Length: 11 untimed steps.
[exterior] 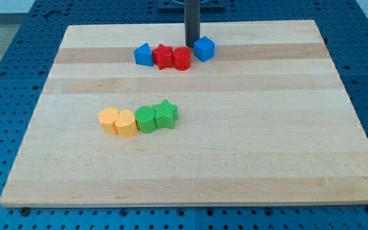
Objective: Slide blue cube closer to red circle
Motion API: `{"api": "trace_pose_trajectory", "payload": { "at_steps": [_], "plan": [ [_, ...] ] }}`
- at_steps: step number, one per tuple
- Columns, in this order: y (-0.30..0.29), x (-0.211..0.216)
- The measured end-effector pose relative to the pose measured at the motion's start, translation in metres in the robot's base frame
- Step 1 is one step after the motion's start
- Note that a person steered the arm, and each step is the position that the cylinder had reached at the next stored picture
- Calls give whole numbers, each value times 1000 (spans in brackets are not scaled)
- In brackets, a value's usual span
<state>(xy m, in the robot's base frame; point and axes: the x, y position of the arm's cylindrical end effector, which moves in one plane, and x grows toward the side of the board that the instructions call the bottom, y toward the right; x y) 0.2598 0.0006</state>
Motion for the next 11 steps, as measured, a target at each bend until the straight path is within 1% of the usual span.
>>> {"api": "trace_pose_trajectory", "payload": {
  "at_steps": [1, 2, 3, 6, 7, 9, 11],
  "plan": [
    [1, -16],
    [24, -24],
    [38, -19],
    [40, 23],
    [44, 30],
    [77, 39],
    [86, 55]
  ]
}}
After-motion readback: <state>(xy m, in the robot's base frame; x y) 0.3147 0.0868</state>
